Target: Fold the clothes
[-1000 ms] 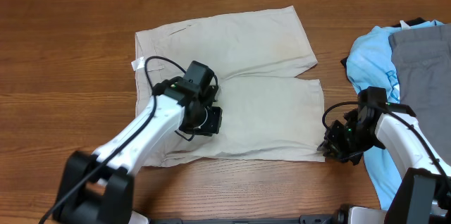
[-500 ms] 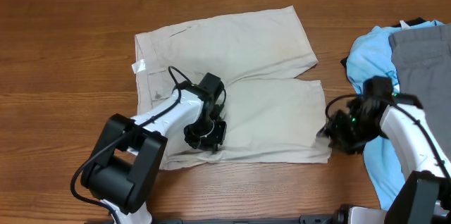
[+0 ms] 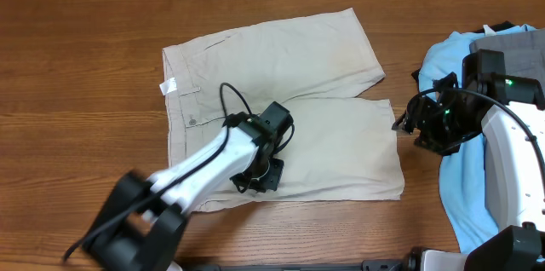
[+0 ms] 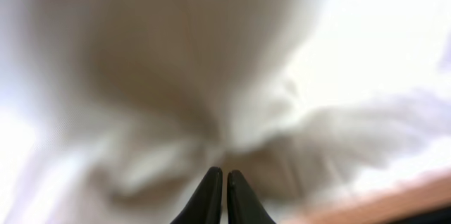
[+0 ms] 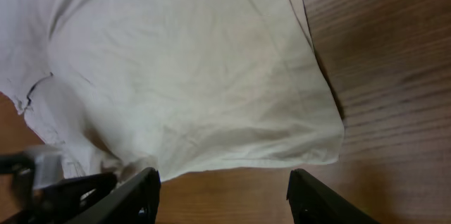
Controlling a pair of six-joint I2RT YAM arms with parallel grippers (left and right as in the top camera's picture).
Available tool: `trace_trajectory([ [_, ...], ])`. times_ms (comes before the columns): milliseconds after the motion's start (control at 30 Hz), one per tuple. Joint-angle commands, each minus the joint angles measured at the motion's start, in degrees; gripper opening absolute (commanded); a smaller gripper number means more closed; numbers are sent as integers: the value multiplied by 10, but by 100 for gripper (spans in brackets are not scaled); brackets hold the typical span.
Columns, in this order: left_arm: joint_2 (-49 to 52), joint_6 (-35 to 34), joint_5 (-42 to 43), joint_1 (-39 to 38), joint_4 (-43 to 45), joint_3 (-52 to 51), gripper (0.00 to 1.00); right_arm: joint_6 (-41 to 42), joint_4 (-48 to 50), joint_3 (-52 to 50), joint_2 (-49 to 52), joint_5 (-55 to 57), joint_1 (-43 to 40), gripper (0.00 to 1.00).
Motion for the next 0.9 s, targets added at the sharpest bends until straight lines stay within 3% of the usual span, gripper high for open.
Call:
trace_trajectory([
  [0, -94, -85, -38, -1, -31, -1, 5, -17, -11, 13, -4, -4, 0, 63],
  [167, -115, -147, -96, -1, -72, -6, 4, -17, -13, 13, -4, -4, 0, 63],
  [400, -103, -226, -138, 7, -3, -89, 4, -31, -6, 12, -4, 1, 0, 64],
  [633, -98, -230, -126, 38, 89, -200, 4, -31, -1, 12, -4, 7, 0, 63],
  [733, -98, -226, -79, 47, 119, -229, 4, -31, 2, 12, -4, 7, 0, 63],
  [867, -101, -218, -71, 48, 106, -225, 4, -28, 18, 12, -4, 5, 0, 59],
])
